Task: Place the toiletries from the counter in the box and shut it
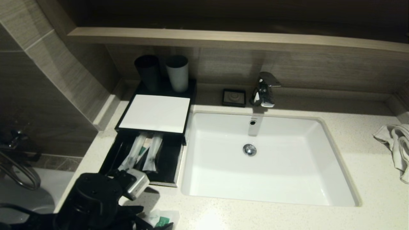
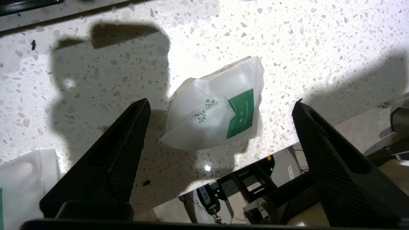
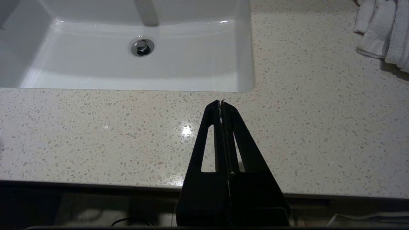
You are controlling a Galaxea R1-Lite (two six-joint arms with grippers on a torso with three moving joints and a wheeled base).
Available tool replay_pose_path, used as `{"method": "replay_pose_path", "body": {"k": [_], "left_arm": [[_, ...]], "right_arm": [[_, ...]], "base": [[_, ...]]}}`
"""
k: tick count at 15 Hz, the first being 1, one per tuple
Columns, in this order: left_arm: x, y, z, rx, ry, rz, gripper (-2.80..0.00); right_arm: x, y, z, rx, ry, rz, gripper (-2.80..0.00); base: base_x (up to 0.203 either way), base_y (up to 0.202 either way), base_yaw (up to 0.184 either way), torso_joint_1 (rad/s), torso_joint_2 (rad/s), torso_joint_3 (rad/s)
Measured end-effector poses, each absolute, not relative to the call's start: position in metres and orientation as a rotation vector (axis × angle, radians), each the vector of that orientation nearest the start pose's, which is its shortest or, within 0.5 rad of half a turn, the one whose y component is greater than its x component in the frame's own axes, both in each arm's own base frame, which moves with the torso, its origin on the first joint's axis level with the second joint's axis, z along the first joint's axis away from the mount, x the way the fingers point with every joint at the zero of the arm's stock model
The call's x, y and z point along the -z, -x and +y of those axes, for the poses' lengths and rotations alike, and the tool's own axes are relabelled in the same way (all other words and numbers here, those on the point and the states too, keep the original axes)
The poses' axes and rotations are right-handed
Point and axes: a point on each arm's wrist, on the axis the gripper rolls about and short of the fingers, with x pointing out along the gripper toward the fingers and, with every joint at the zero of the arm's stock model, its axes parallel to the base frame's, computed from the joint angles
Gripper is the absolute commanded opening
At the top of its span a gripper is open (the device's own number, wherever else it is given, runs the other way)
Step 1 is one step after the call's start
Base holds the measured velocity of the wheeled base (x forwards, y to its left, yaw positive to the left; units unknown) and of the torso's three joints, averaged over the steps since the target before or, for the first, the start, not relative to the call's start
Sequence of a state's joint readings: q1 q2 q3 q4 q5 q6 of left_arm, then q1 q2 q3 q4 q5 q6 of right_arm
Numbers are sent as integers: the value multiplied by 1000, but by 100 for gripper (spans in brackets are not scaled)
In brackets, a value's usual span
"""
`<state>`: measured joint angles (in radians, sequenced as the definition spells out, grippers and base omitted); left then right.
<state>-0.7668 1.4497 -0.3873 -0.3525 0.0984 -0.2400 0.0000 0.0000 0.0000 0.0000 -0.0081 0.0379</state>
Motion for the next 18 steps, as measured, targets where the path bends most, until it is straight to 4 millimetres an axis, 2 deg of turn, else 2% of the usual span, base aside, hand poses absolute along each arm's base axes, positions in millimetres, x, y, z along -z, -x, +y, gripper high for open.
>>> {"method": "replay_pose_path", "body": {"k": [18], "left_arm": [[-103, -142, -132, 512, -208, 730, 0]], "right_arm": [[-75, 23, 0, 9, -38, 0, -280]], "base": [[0, 0, 0, 0, 0, 0]]}}
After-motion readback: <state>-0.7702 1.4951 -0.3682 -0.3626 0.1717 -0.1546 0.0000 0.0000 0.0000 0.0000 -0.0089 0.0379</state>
